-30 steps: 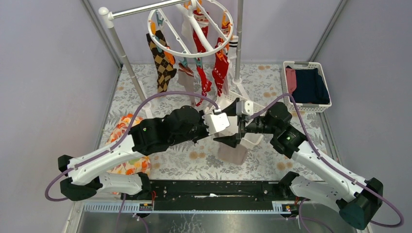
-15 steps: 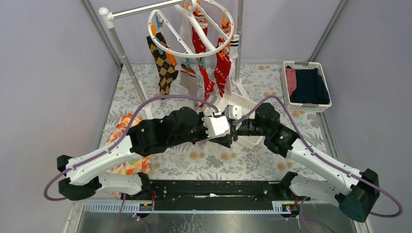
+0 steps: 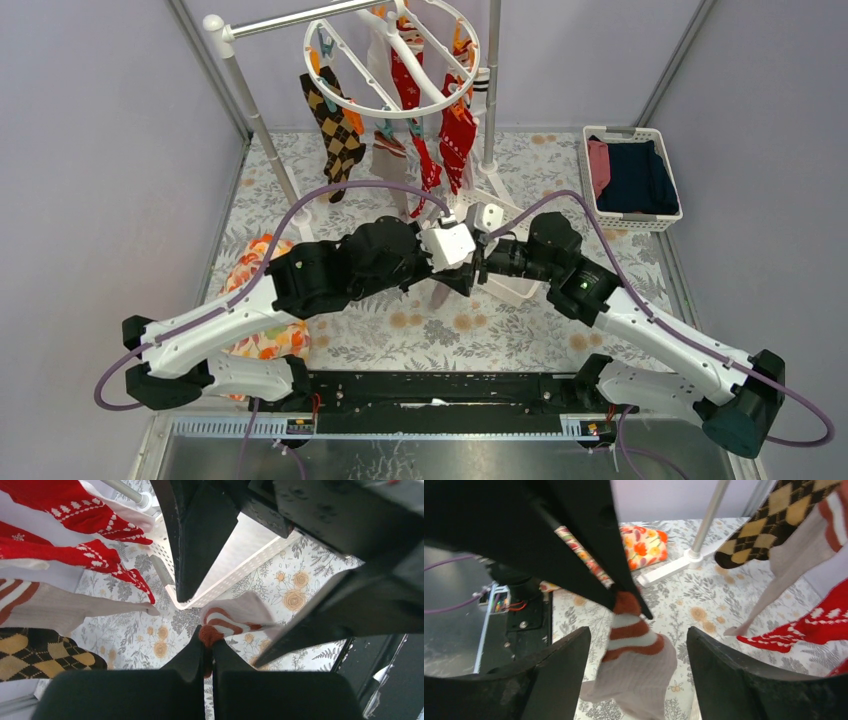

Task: Clip the socks to the hanger
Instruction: Pick up the sock from the bin.

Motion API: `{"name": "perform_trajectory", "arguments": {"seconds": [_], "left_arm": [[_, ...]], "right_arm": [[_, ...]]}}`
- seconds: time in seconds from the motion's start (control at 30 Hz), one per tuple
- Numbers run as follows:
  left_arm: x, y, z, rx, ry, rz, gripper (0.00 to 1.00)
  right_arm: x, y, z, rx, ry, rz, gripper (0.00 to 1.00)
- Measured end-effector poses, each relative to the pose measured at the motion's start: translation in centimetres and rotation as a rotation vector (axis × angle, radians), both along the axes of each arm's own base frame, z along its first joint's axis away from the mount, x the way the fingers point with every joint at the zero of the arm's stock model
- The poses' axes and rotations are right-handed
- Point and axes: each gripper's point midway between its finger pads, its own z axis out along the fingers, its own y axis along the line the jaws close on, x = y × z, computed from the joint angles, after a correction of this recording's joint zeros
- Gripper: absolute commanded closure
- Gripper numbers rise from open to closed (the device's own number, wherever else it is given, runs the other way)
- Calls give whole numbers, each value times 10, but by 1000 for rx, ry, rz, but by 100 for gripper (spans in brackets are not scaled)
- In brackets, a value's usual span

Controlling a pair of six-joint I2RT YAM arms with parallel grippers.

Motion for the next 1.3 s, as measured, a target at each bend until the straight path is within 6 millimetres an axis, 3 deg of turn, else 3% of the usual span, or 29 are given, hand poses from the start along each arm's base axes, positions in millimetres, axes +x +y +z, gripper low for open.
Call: {"name": "perform_trajectory", "arguments": {"seconds": [0.17, 0.43, 0.53, 0.73, 0.8, 1.07, 1.2, 1.3], "left_arm": [[0, 2, 7, -33, 21, 39, 100], [2, 1, 6, -50, 39, 73, 100], [2, 0, 7, -57, 43, 80, 96], [2, -1, 9, -93, 66, 107, 35], [0, 0, 7, -112, 71, 110, 22], [-31, 36, -15, -310, 54, 29, 2], [-57, 53, -21, -554, 9, -77, 1], [-67, 52, -13, -679, -1, -126, 1]], "right_arm": [[18, 2, 3, -5, 9, -96, 54], [25, 0, 0, -27, -4, -154, 82], [26, -3, 2, -24, -10, -173, 99], [22, -12, 2, -36, -25, -184, 100], [20, -14, 3, -33, -30, -183, 100], [6, -24, -14, -51, -20, -149, 100], [0, -27, -19, -68, -13, -134, 100], [-3, -28, -20, -68, -12, -126, 100]]}}
